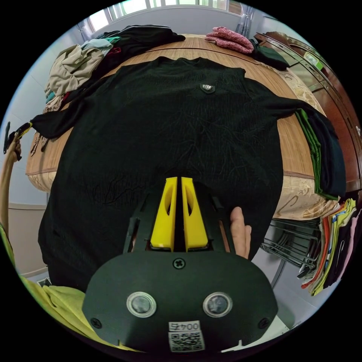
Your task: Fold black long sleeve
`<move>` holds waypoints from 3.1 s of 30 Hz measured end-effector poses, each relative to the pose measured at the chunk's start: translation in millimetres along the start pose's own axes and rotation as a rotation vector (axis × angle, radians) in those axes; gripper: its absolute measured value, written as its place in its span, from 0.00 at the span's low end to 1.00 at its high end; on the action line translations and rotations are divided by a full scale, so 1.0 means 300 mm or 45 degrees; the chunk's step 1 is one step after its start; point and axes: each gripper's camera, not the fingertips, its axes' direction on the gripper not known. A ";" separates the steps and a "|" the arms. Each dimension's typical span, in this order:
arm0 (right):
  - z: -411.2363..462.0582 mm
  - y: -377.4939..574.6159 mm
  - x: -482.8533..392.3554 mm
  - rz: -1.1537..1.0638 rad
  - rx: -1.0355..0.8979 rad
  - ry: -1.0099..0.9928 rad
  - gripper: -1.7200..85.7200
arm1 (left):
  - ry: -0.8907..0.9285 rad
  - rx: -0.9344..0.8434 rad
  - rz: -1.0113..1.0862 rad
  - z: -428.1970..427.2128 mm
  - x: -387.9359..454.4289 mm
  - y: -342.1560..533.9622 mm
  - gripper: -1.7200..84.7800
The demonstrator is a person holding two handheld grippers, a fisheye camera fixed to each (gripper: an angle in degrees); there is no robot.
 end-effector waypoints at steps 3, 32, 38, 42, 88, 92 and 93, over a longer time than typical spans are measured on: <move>0.021 -0.031 -0.007 0.004 -0.002 -0.005 0.04 | -0.151 0.127 -0.019 -0.060 -0.026 -0.018 0.05; 0.209 -0.514 -0.044 -0.323 -0.481 -0.048 0.02 | 0.175 -0.029 0.310 -0.149 0.506 0.374 0.06; 0.257 -0.641 -0.038 -0.284 -0.701 -0.060 0.01 | 0.375 -0.030 0.567 -0.263 0.860 0.494 0.04; 0.271 -0.697 0.003 -0.212 -0.777 -0.157 0.01 | 0.447 -0.018 0.727 -0.319 1.137 0.537 0.03; -0.239 -0.728 0.403 -0.476 -0.527 -0.108 0.02 | 0.112 -0.574 1.143 -0.138 2.496 0.493 0.03; -0.322 -0.713 0.489 -0.474 -0.524 -0.107 0.02 | 0.105 -0.642 1.170 -0.121 2.550 0.464 0.03; -0.335 -0.710 0.502 -0.473 -0.521 -0.108 0.02 | 0.100 -0.645 1.189 -0.120 2.566 0.461 0.03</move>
